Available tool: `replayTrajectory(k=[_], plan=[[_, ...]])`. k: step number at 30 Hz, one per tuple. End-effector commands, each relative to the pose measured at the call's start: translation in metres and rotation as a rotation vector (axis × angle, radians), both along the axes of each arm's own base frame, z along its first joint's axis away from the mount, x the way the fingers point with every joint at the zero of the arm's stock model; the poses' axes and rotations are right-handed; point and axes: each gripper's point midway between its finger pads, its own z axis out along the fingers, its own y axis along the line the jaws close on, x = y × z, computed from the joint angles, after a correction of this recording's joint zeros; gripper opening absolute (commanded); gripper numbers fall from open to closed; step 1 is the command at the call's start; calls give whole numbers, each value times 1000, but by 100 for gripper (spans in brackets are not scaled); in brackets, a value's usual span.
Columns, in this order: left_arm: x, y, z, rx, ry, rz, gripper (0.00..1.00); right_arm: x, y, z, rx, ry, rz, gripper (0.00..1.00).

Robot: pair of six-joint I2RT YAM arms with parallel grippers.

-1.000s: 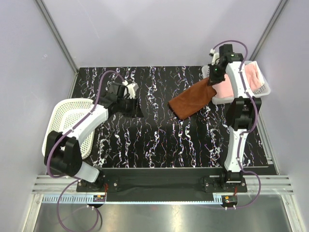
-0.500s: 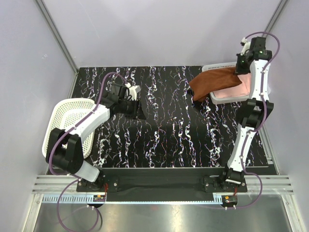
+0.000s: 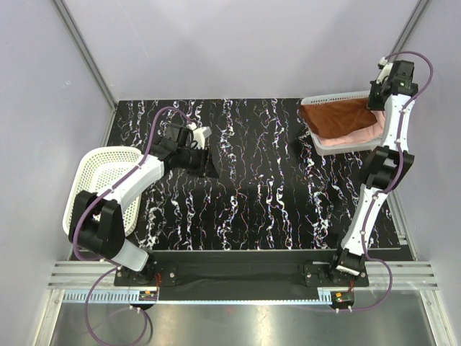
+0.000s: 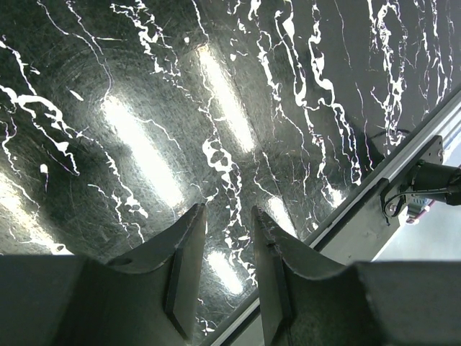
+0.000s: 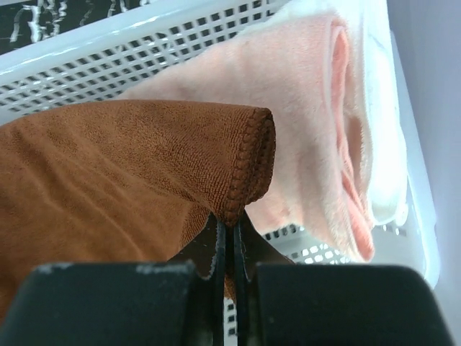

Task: Fold and stack the towels
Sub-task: Neatly place the folded towel into the bin

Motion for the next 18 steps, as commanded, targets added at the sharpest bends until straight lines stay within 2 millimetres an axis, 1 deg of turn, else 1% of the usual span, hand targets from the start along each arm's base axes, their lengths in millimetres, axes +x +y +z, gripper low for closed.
replayTrajectory(k=[1, 3, 4, 8, 9, 10, 11, 12, 13, 14, 15, 17, 18], plan=[[8, -9, 22, -50, -57, -34, 37, 18, -24, 21, -81, -105, -16, 0], [8, -10, 22, -57, -54, -35, 37, 24, -29, 22, -89, -132, -15, 0], [8, -10, 23, -61, -55, -36, 37, 26, -33, 21, -94, -137, -19, 0], [9, -13, 23, -73, -42, -43, 37, 41, -48, 18, -109, -194, -37, 0], [9, -14, 23, -74, -42, -44, 37, 41, -50, 10, -103, -181, -39, 0], [9, -14, 24, -76, -42, -46, 37, 43, -52, 11, -104, -192, -44, 2], [9, -14, 22, -77, -37, -48, 37, 46, -52, 10, -99, -203, -37, 10], [10, -15, 22, -78, -35, -46, 37, 47, -51, 4, -98, -195, -27, 10], [10, -15, 21, -78, -37, -46, 37, 47, -51, 3, -99, -195, -24, 10], [9, -16, 20, -79, -30, -50, 37, 49, -53, 3, -107, -203, -30, 15], [10, -15, 19, -79, -29, -50, 37, 49, -56, 2, -115, -202, -38, 22], [9, -15, 19, -75, -27, -51, 37, 49, -61, 6, -139, -208, -59, 48], [9, -15, 20, -74, -31, -51, 37, 48, -62, 10, -140, -211, -75, 68]])
